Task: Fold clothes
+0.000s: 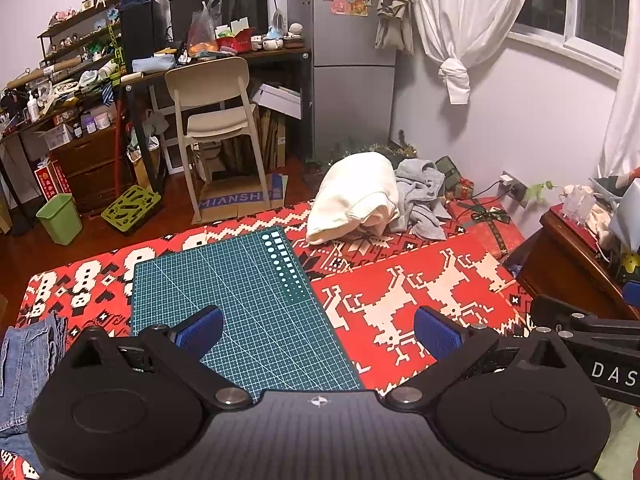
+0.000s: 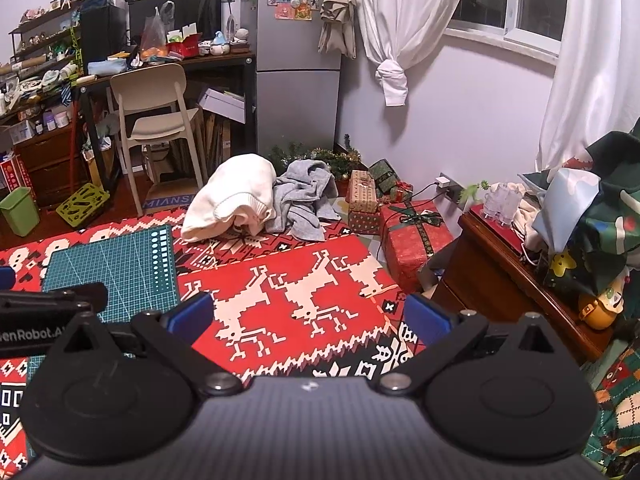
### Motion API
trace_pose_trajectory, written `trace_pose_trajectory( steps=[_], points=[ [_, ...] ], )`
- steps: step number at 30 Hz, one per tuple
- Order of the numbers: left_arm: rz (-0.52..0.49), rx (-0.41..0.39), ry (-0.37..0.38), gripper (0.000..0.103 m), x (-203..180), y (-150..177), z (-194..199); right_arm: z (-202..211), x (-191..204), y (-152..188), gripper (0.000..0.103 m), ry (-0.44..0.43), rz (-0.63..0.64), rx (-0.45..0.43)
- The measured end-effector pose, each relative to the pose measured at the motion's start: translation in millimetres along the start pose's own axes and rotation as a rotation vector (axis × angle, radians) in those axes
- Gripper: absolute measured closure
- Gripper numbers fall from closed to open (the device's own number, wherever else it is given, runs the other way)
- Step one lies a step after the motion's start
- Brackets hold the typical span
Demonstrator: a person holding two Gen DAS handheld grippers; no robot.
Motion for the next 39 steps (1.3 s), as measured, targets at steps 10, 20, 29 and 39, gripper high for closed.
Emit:
trace_pose_trajectory(
  steps=[10,20,29,39],
  points=[
    [-0.014,-0.008,-0.009,0.000,-0.3,-1.8,0.0,-0.9,-0.7,-1.0,0.001,0.002,-0.022,0.003],
    [-0.030,-0.034,-0.032,0.000,-1.2,-3.1,2.9,-1.0,0.0,-1.2,0.001,0.013,-0.019,-0.001],
    [-0.011,-0.015,-0.012,0.000,3.0,1.7,-0.5,-4.1,4.4,2.5,0.001,-0.002,-0.018,0.011],
    [-0.008,-0.023,-0.017,0.002,-0.7,3.3,-2.7,-8.0,4.1,5.3,0.001,-0.008,-0.025,0.015]
  ],
)
Point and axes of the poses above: each gripper's, at about its wrist camera, not at the fingertips, and z roughly against the way its jaws point, x to its left, y to its underside, the point moved 9 cm from there along -z, roughly the way its jaws point, and after that the axes turned 9 degrees about y, right-handed, at the moved point
